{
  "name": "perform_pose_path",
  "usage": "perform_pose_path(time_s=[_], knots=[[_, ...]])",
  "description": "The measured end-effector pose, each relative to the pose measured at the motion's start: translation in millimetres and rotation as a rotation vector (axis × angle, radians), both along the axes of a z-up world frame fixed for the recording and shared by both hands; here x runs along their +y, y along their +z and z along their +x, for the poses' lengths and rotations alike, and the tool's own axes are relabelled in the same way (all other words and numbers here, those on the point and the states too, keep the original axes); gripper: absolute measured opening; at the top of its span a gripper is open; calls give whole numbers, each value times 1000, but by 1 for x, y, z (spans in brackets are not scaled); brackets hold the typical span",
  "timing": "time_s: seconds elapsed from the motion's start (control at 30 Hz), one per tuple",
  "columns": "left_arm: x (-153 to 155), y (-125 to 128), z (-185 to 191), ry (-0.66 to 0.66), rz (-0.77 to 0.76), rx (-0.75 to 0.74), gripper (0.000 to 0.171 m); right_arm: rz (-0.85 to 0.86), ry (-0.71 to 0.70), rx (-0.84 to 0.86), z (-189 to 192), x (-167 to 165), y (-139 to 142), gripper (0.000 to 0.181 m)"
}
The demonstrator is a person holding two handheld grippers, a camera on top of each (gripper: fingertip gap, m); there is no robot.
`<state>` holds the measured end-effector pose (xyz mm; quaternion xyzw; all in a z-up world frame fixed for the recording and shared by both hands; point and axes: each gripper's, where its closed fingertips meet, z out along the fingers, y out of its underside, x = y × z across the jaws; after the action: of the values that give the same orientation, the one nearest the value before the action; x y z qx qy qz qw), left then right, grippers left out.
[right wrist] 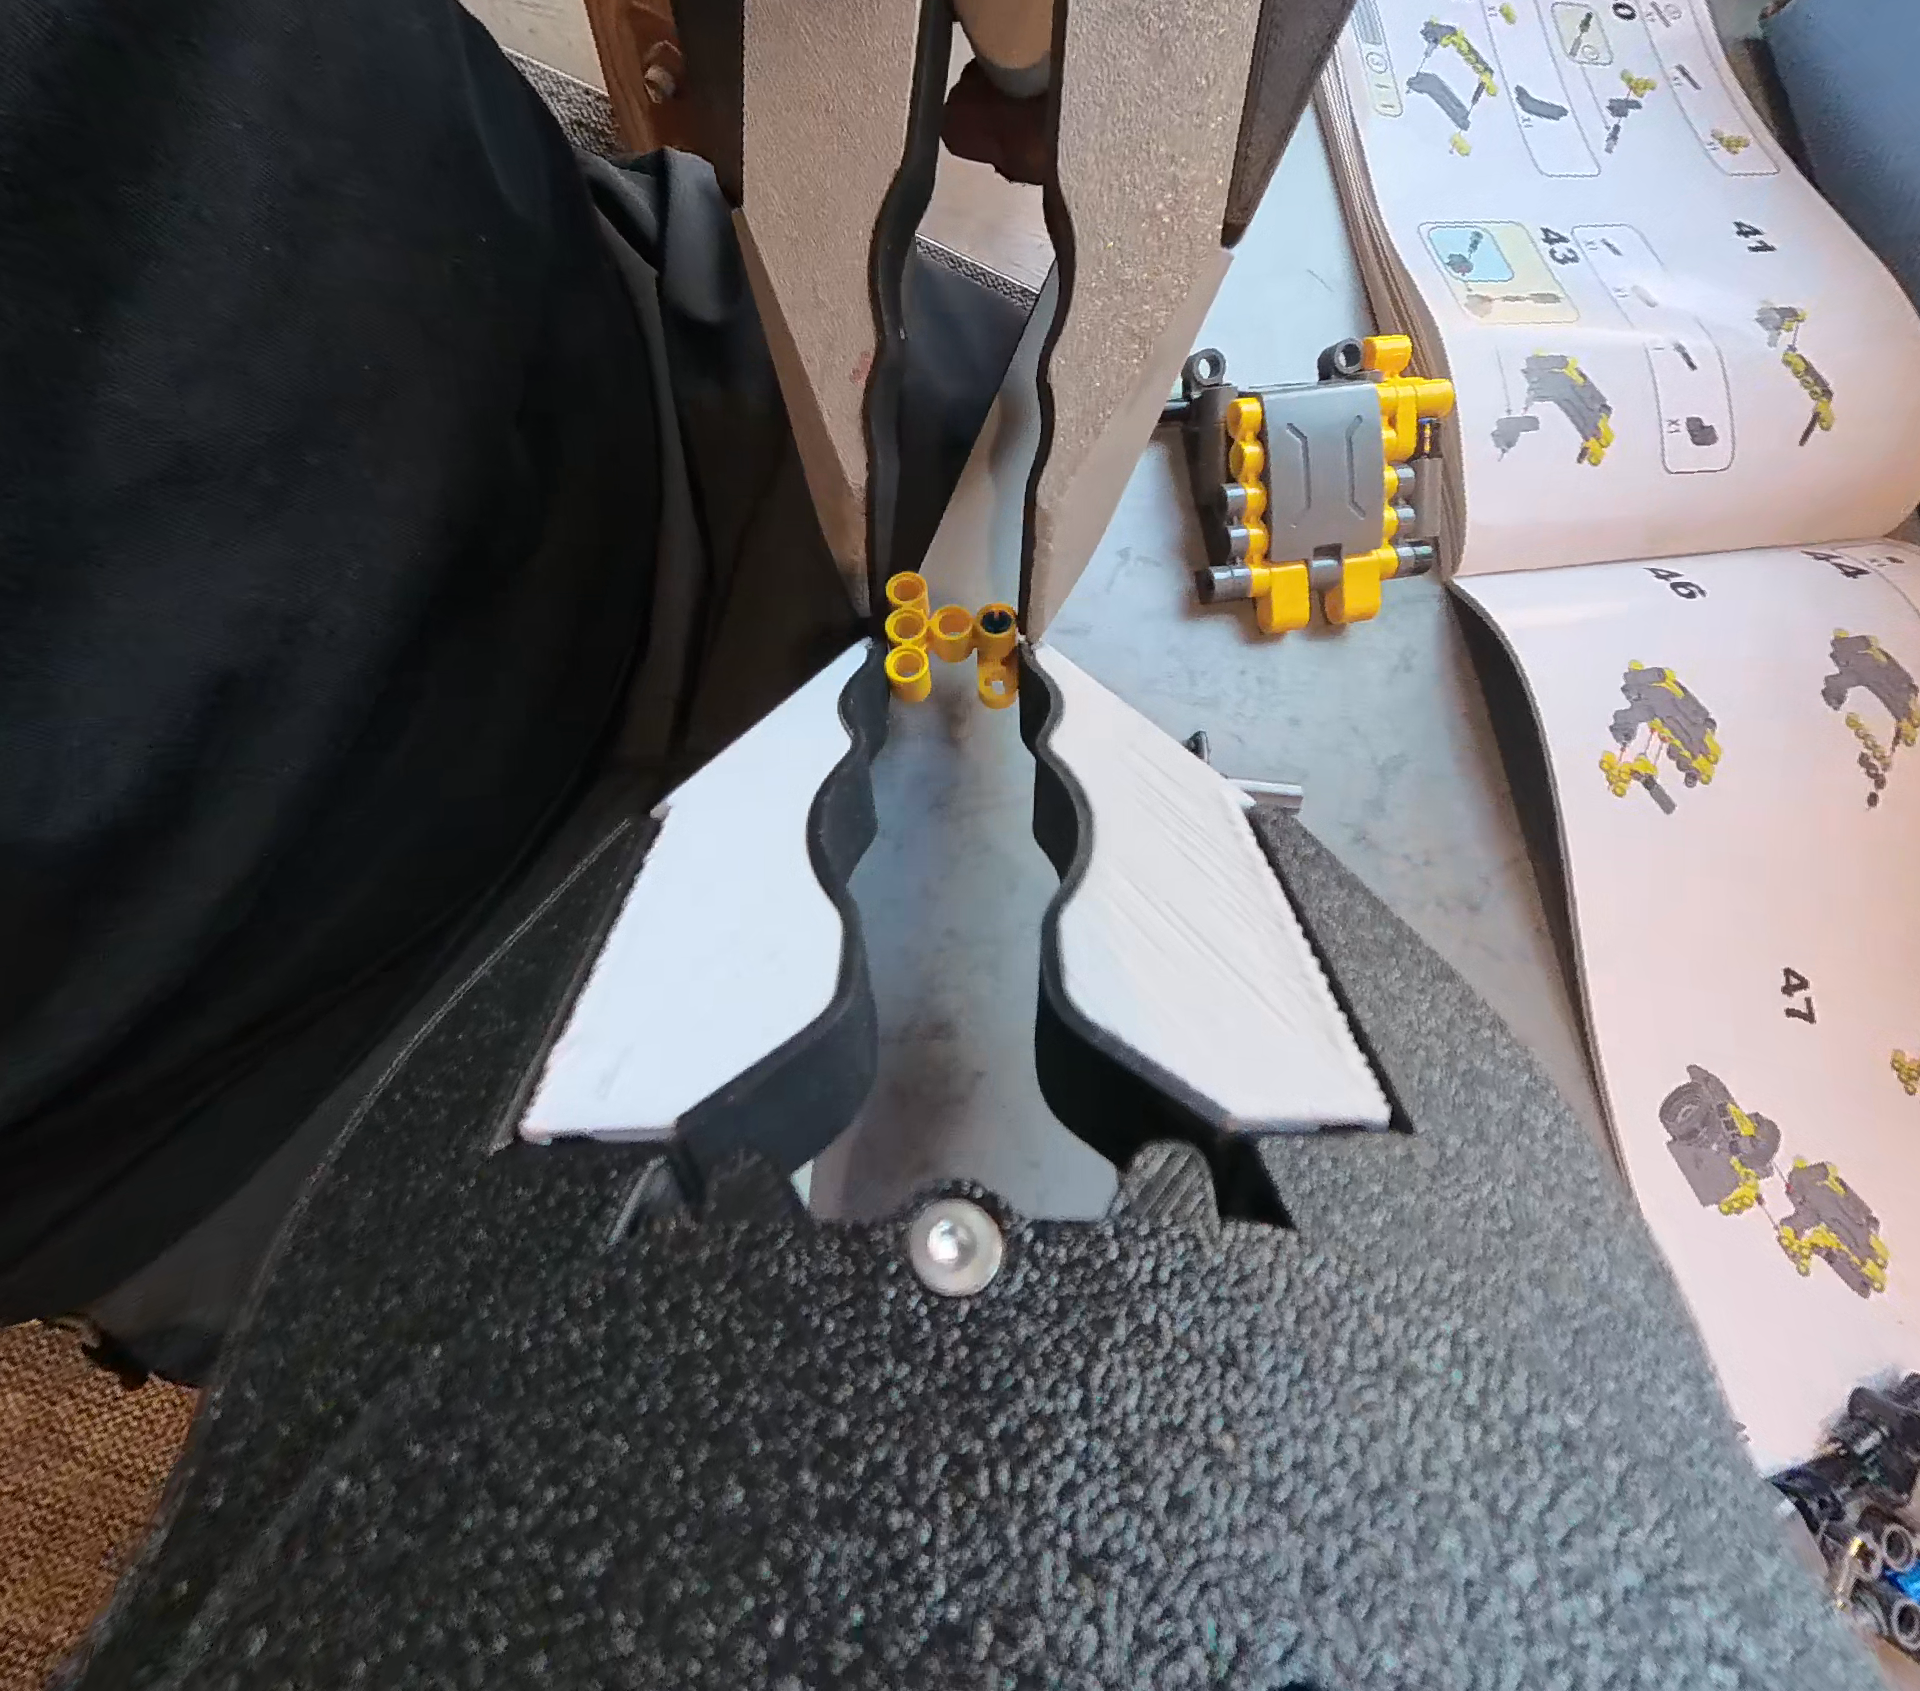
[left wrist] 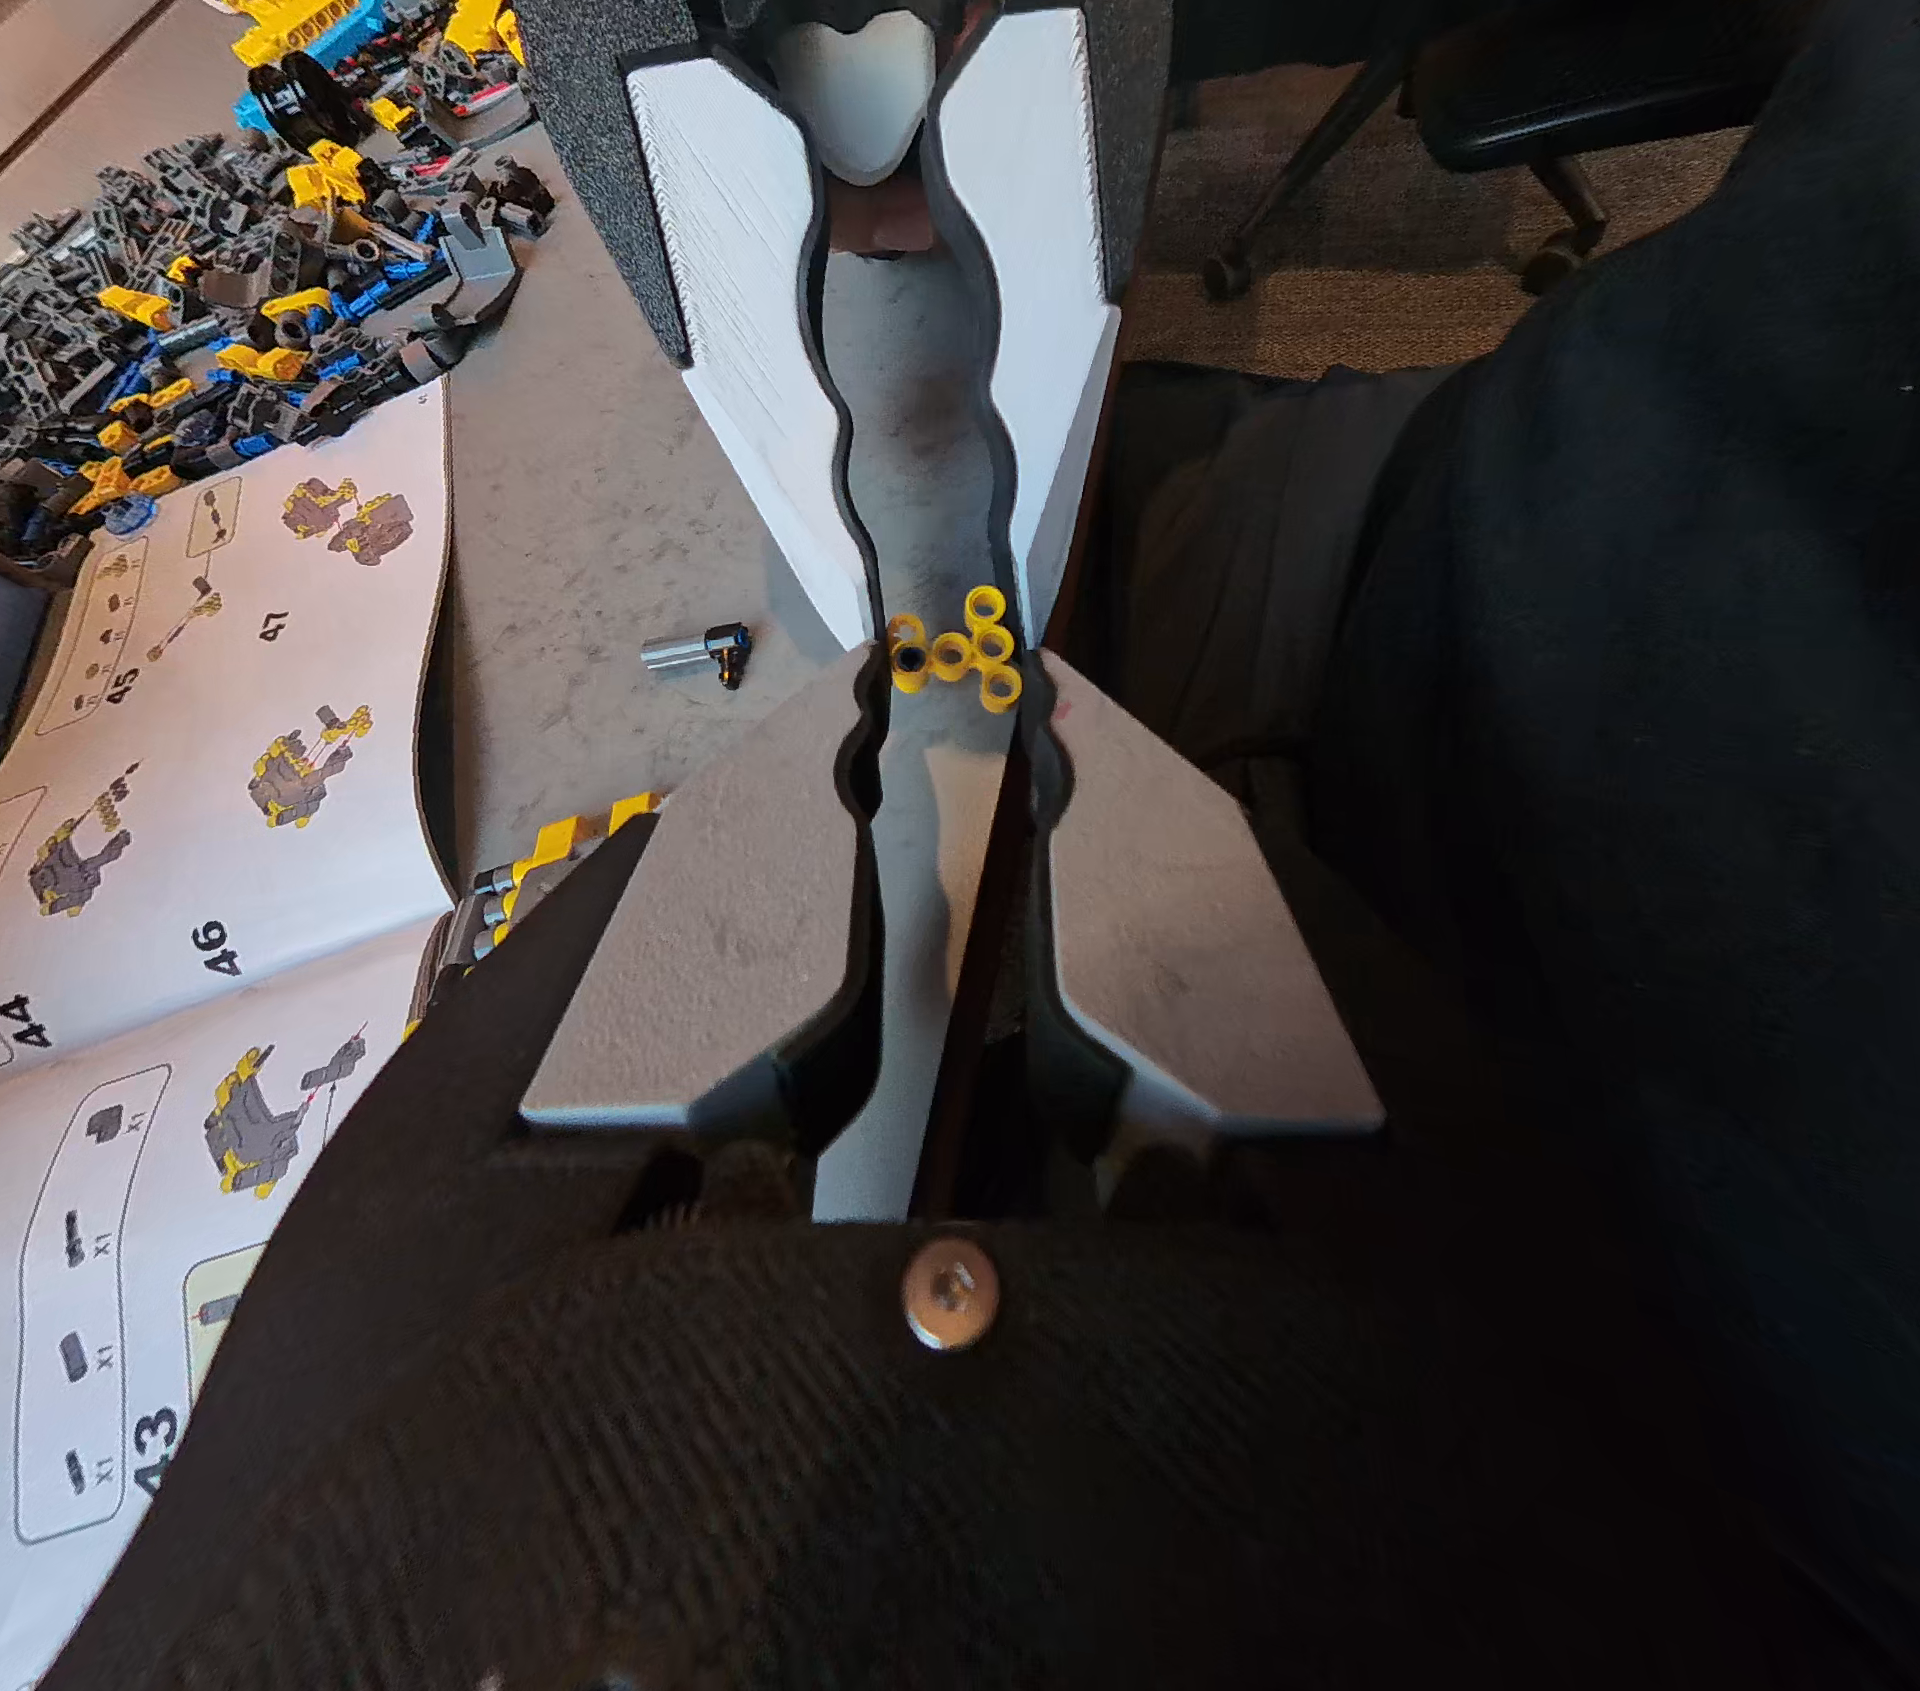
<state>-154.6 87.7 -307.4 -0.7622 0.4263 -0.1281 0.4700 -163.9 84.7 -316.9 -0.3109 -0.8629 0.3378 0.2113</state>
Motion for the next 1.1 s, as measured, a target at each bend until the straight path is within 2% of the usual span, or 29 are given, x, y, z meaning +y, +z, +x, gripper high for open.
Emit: perform_pose_path(time_s=[0.27, 0.33, 0.57, 0.83, 1.1], knots=[[2, 0, 0, 12, 6, -1, 22, 8, -7, 12, 1, 2, -1, 23], [5, 1, -2, 34, 6, -11, 34, -2, -4, 13, 1, 0, -1, 23], [3, 2, -2, 22, 37, 4, 28, -47, -6, 45, -1, 0, 6, 23], [6, 16, -7, 49, 135, -6, 20, -104, -55, 117, -6, 7, 20, 23], [5, 22, -6, 48, 145, -37, 21, -127, -41, 138, -6, 3, 24, 23]])
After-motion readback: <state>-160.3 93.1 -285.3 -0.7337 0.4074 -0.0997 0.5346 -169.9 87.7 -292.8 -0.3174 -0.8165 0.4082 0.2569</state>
